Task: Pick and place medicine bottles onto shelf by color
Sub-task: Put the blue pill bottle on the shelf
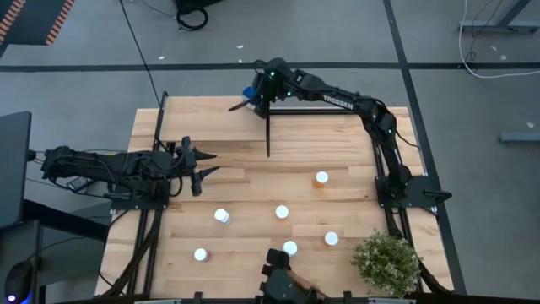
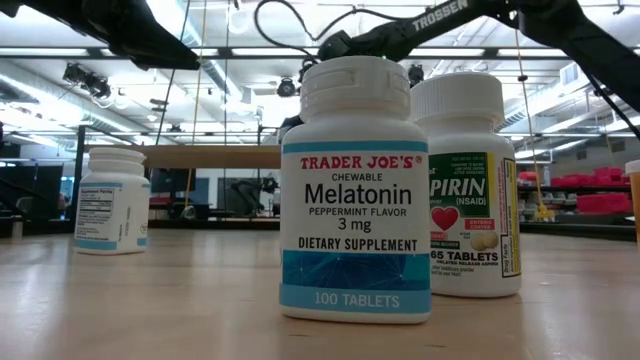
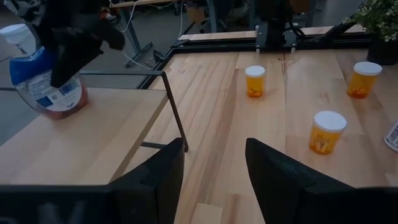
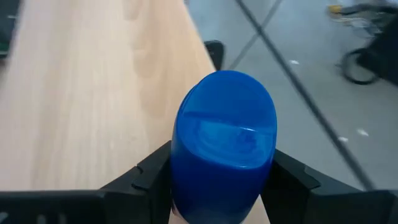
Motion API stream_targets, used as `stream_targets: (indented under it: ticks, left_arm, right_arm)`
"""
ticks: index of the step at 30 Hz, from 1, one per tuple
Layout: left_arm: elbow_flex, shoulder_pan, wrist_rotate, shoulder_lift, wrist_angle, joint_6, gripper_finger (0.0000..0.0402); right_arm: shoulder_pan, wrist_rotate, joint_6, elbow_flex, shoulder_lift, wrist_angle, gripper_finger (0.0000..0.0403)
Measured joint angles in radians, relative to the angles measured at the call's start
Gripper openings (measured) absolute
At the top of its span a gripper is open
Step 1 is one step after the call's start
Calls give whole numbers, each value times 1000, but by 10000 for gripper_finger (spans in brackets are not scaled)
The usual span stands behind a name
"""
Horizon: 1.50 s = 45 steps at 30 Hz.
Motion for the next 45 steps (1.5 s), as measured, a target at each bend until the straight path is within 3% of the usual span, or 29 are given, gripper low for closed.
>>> stream_targets:
  ticks: [6, 22, 35, 45]
  left_arm:
    - [0, 0, 0, 0, -4, 2, 177]
    - [0, 0, 0, 0, 20, 1, 182]
    - [0, 0, 0, 0, 82, -37, 186]
    - [0, 0, 0, 2, 106, -58, 188]
  right_arm:
    - [-36, -74, -89, 24, 0, -6, 195]
    - [-33, -96, -274, 28, 0, -11, 195]
    - [-50, -152, -272, 28, 0, -51, 197]
    - [-71, -134, -199, 28, 0, -32, 248]
